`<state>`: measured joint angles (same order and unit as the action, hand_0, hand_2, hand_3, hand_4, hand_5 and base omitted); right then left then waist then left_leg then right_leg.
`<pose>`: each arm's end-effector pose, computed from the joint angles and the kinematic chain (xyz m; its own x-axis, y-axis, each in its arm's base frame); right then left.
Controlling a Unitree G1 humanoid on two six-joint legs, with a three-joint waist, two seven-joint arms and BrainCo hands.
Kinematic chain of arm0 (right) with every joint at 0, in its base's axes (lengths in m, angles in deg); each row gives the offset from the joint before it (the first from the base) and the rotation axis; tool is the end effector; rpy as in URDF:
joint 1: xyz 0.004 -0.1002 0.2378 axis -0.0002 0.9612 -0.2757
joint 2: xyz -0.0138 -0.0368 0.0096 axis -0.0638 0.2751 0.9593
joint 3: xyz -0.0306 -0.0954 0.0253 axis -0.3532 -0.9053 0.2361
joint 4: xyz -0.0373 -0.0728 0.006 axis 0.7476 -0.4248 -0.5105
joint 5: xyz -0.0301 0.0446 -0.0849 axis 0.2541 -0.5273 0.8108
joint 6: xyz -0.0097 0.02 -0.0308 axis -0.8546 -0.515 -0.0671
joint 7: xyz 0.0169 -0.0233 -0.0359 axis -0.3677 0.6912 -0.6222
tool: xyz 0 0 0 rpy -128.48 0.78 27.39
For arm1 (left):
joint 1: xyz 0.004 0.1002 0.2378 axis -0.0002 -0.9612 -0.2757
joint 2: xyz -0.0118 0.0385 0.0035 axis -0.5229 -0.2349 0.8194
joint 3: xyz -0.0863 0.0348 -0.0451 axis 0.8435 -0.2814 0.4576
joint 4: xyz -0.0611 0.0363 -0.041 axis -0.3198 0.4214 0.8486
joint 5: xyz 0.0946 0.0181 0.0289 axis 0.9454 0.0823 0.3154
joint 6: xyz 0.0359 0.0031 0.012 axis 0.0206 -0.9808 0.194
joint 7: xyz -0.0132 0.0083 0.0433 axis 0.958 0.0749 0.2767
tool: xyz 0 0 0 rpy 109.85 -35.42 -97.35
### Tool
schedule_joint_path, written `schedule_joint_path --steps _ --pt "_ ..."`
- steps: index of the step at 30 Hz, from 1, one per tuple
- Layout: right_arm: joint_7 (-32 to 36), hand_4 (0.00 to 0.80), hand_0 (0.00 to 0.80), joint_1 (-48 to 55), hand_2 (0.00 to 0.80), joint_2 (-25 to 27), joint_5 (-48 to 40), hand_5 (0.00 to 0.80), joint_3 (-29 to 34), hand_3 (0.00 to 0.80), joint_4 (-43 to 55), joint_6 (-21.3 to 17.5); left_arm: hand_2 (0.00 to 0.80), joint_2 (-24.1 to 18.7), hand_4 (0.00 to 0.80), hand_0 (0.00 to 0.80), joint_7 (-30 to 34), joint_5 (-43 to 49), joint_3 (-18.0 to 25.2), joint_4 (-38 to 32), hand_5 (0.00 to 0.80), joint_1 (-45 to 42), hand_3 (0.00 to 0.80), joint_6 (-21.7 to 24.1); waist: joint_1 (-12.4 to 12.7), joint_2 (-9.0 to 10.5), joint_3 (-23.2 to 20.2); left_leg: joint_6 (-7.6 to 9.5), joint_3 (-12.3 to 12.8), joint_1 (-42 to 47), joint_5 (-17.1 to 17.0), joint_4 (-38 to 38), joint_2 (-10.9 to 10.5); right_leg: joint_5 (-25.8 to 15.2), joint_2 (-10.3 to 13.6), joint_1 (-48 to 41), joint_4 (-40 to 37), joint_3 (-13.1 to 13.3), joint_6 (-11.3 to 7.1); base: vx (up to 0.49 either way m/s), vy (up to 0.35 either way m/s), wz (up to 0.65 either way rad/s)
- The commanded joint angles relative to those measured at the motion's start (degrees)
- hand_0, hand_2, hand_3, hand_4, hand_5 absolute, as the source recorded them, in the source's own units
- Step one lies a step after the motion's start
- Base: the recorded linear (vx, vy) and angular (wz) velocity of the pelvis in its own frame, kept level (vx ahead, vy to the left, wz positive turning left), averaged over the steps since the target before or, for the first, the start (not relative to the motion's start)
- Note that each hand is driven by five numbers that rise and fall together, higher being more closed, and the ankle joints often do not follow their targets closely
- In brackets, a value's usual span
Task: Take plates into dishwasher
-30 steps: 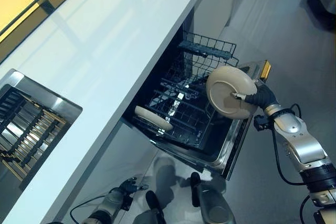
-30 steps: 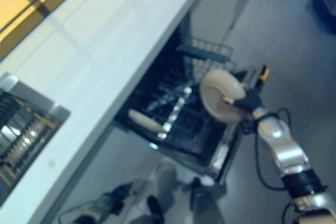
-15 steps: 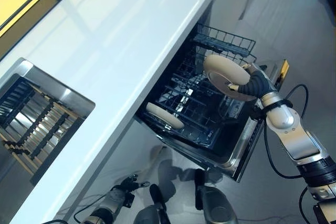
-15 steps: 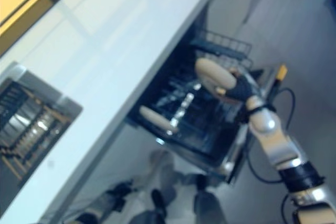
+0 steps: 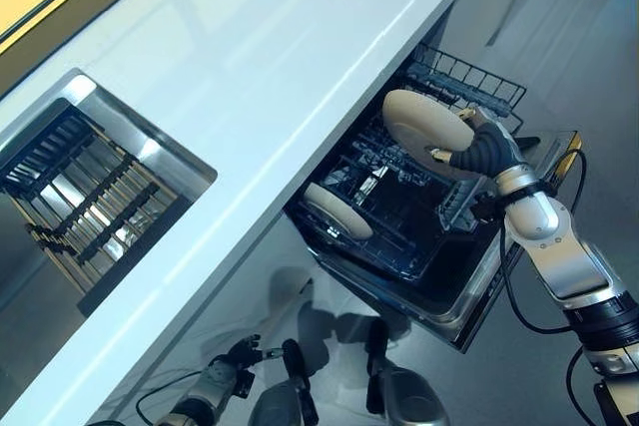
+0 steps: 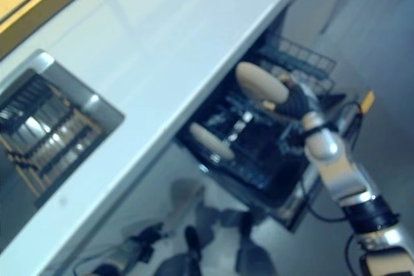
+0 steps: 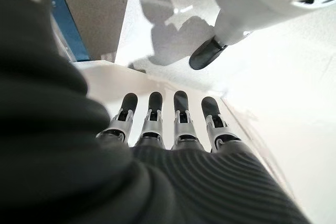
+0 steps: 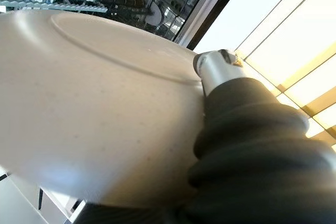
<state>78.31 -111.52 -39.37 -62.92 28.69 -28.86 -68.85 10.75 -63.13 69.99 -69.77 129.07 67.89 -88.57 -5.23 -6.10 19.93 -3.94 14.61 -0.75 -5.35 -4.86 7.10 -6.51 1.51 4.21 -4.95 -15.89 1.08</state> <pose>0.2597 -0.2162 0.1845 0.9116 0.2103 0.3533 0.1447 0.6402 -0.7544 0.1492 0.1948 -0.0941 0.5541 0.0127 -0.8324 0.2889 0.9348 0.2066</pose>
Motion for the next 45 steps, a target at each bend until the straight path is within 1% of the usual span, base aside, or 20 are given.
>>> schedule_joint_path --steps 1,7,9,14,19,26,37,38,41,45 --pt "-2.2 0.800 0.800 -7.5 0.800 -2.0 1.8 0.800 -2.1 0.800 1.3 -1.4 0.000 -3.7 0.000 0.000 -0.9 1.3 0.3 0.9 0.000 -0.3 0.000 -0.3 0.7 5.88 -2.0 2.32 -1.4 -2.6 4.6 -0.1 -3.7 9.7 0.6 -2.6 1.6 1.3 -1.74 -0.004 0.035 0.10" --pt "-3.2 0.800 0.800 -9.0 0.800 -2.7 4.0 0.800 -3.3 0.800 -2.7 -0.8 0.000 -4.4 0.000 0.000 -0.9 1.1 0.3 -0.3 0.000 -0.1 0.000 -0.8 1.7 5.49 -1.0 2.63 -2.4 -3.6 4.6 -0.1 -4.3 9.7 0.7 -2.2 2.0 0.5 -1.96 0.005 0.035 0.07" --pt "-4.0 0.800 0.800 -9.7 0.800 -2.8 4.7 0.800 -3.6 0.800 -5.3 -1.4 0.000 -4.5 0.000 0.000 -0.9 1.1 0.2 -0.4 0.000 -0.1 0.000 -0.5 2.2 5.10 -0.5 2.81 -2.9 -4.0 4.6 -0.1 -4.6 9.8 0.9 -1.8 2.4 0.0 -2.03 0.020 0.046 0.08" --pt "-4.3 0.800 0.800 -11.6 0.800 -2.7 6.2 0.800 -4.4 0.800 -9.2 -1.1 0.000 -4.9 0.000 0.000 -0.6 1.1 0.3 -0.7 0.000 -0.1 0.000 -0.1 3.1 4.34 0.4 3.17 -3.9 -4.8 4.7 -0.1 -5.5 9.9 1.4 -1.1 3.0 -0.6 -2.26 0.026 0.053 0.11" --pt "-4.4 0.800 0.800 -13.2 0.800 -2.8 7.0 0.800 -5.3 0.800 -11.8 0.0 0.000 -5.5 0.000 0.000 -0.6 0.7 0.6 -1.6 0.000 -0.1 0.000 -0.2 3.9 3.62 1.3 3.57 -4.7 -5.3 4.8 -0.1 -6.2 10.0 1.8 -0.2 3.8 -1.2 -2.64 0.030 0.059 0.08" --pt "-5.8 0.800 0.800 -13.4 0.800 -4.6 8.8 0.800 -6.5 0.800 -17.0 0.6 0.000 -6.0 0.000 0.000 -0.4 0.4 0.9 -2.9 0.000 0.2 0.000 0.1 5.0 2.73 2.2 4.19 -5.7 -6.3 4.7 -0.1 -6.9 10.3 2.6 0.8 5.3 -2.3 -3.11 0.029 0.059 0.08" --pt "-6.7 0.800 0.800 -14.6 0.800 -6.8 9.6 0.800 -7.4 0.800 -24.0 1.9 0.000 -6.3 0.000 0.000 -0.2 0.2 0.9 -3.6 0.000 0.7 0.000 0.0 6.1 2.01 3.2 4.72 -6.5 -7.0 4.7 -0.1 -7.5 10.6 3.4 1.8 6.8 -3.3 -3.59 0.015 0.031 0.06" --pt "-6.7 0.800 0.800 -14.7 0.800 -6.9 9.7 0.800 -7.7 0.800 -25.2 2.5 0.000 -6.4 0.000 0.000 -0.2 0.1 0.9 -3.7 0.000 0.8 0.000 -0.1 6.2 1.94 3.1 4.70 -6.5 -7.1 4.7 -0.1 -7.5 10.6 3.5 1.9 6.9 -3.4 -3.62 0.000 0.000 0.00" --pt "-7.0 0.800 0.800 -14.9 0.800 -7.0 9.3 0.800 -8.1 0.800 -27.6 2.3 0.000 -6.5 0.000 0.000 -0.1 0.0 0.7 -4.0 0.000 0.8 0.000 -0.2 6.4 1.84 3.2 4.71 -6.6 -7.1 4.6 -0.1 -7.5 10.6 3.5 1.9 6.9 -3.6 -3.62 0.000 0.000 0.00" --pt "-6.2 0.800 0.800 -15.7 0.800 -7.0 9.3 0.800 -9.0 0.800 -32.4 2.9 0.000 -6.6 0.000 0.000 0.2 0.1 0.5 -4.5 0.000 1.0 0.000 -0.6 7.1 1.67 3.3 4.69 -7.0 -7.2 4.5 -0.1 -7.5 10.7 3.6 1.8 7.1 -4.2 -3.60 0.001 -0.002 0.02"
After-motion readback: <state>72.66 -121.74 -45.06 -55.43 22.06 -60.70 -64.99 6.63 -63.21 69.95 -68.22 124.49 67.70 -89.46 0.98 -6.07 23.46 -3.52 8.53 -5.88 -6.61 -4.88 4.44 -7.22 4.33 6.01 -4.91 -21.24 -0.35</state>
